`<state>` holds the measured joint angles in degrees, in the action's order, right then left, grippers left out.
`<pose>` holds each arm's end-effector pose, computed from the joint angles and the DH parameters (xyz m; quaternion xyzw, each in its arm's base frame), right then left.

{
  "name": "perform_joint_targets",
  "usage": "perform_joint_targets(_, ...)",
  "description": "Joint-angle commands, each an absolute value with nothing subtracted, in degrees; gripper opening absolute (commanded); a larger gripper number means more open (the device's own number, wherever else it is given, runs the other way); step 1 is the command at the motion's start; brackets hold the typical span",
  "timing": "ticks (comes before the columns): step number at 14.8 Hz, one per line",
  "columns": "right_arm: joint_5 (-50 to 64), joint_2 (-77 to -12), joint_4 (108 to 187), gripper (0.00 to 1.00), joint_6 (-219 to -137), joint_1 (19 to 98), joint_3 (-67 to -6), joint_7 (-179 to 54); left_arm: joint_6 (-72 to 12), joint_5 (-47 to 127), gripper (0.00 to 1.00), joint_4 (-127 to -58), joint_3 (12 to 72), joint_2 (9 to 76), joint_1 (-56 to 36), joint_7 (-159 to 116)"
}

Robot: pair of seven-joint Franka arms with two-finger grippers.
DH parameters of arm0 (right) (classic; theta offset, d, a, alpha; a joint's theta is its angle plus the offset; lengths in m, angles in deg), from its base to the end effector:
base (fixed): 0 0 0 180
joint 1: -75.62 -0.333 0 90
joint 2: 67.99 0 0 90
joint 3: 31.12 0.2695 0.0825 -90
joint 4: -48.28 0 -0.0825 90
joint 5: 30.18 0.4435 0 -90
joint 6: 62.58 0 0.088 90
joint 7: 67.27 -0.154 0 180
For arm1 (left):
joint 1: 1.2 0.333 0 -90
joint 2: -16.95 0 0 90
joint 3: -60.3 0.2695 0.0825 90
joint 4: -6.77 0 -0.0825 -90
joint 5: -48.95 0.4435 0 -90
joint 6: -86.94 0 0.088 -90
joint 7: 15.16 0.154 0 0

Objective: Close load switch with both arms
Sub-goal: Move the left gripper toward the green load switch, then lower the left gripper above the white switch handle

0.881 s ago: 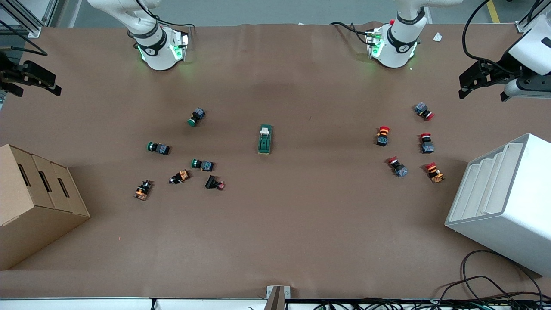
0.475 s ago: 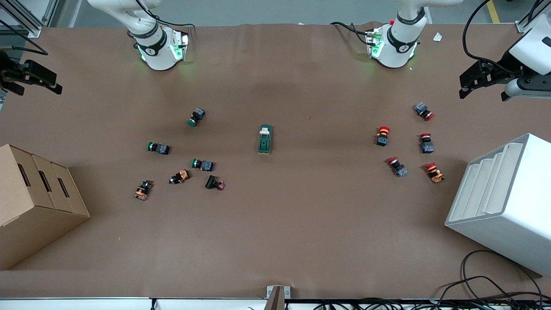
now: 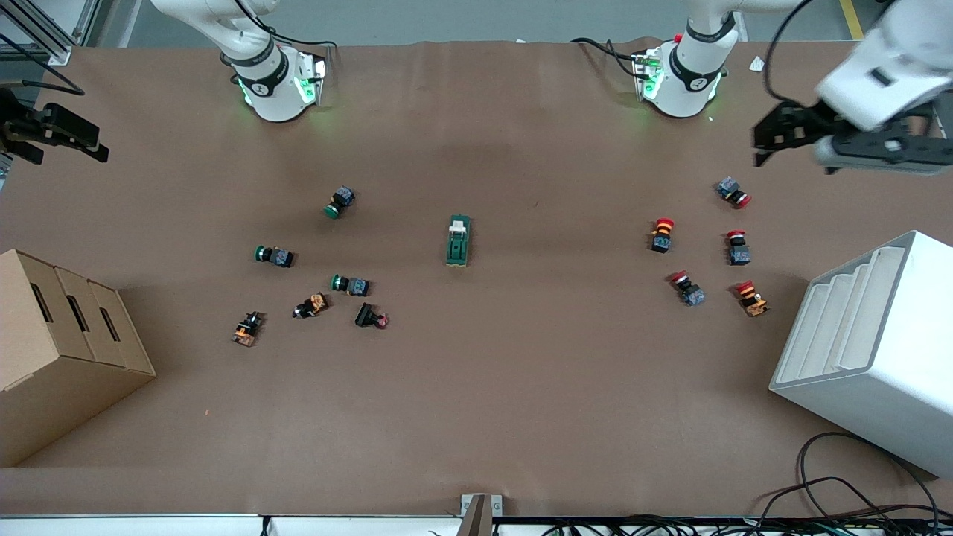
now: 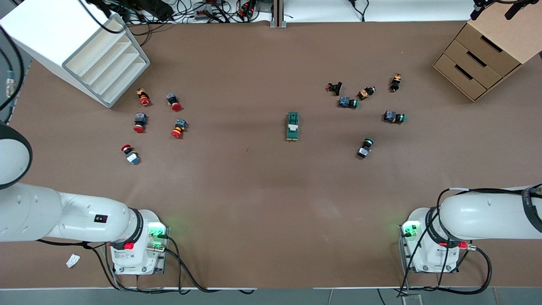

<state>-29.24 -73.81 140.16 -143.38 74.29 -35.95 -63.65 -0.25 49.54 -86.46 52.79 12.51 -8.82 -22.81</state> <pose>0.5641 -0.0335 0.5607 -0.9989 -0.0024 0.0452 0.0152 0.5664 -0.1534 0.5432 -0.9977 0.0648 0.0120 0.0128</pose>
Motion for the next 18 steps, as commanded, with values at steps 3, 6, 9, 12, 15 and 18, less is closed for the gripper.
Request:
perform_joint_targets(3, -28.86, -75.28, 141.62, 1.00, -143.70, 74.04, -36.04, -64.37, -6.64, 50.18, 1.00, -92.01, 39.76, 14.84, -9.11, -44.48)
perform_joint_targets(6, -28.86, -74.93, 140.04, 1.00, -143.70, 74.04, -36.13, -64.72, -13.84, 50.44, 1.00, -95.87, 31.06, 17.99, -9.28, -58.18)
perform_joint_targets(9, -29.30, -74.49, 140.04, 1.00, -143.70, 74.12, -36.13, -64.63, -24.20, 52.89, 1.00, -101.14, 23.67, 21.25, -10.07, -70.76)
perform_joint_targets(12, -29.39, -72.13, 140.04, 1.00, -143.79, 74.30, -36.13, -64.72, -31.95, 59.91, 1.00, -103.97, 22.41, 26.59, -17.33, -84.72)
perform_joint_targets(15, -29.48, -68.96, 139.78, 1.00, -144.57, 74.83, -36.31, -64.11, -36.00, 73.25, 1.00, -103.80, 22.41, 34.59, -24.64, -100.98)
perform_joint_targets(18, -29.04, -63.96, 138.20, 1.00, -147.21, 75.00, -36.40, -64.11, -37.77, 86.52, 1.00, -103.19, 22.41, 41.80, -30.62, -116.45)
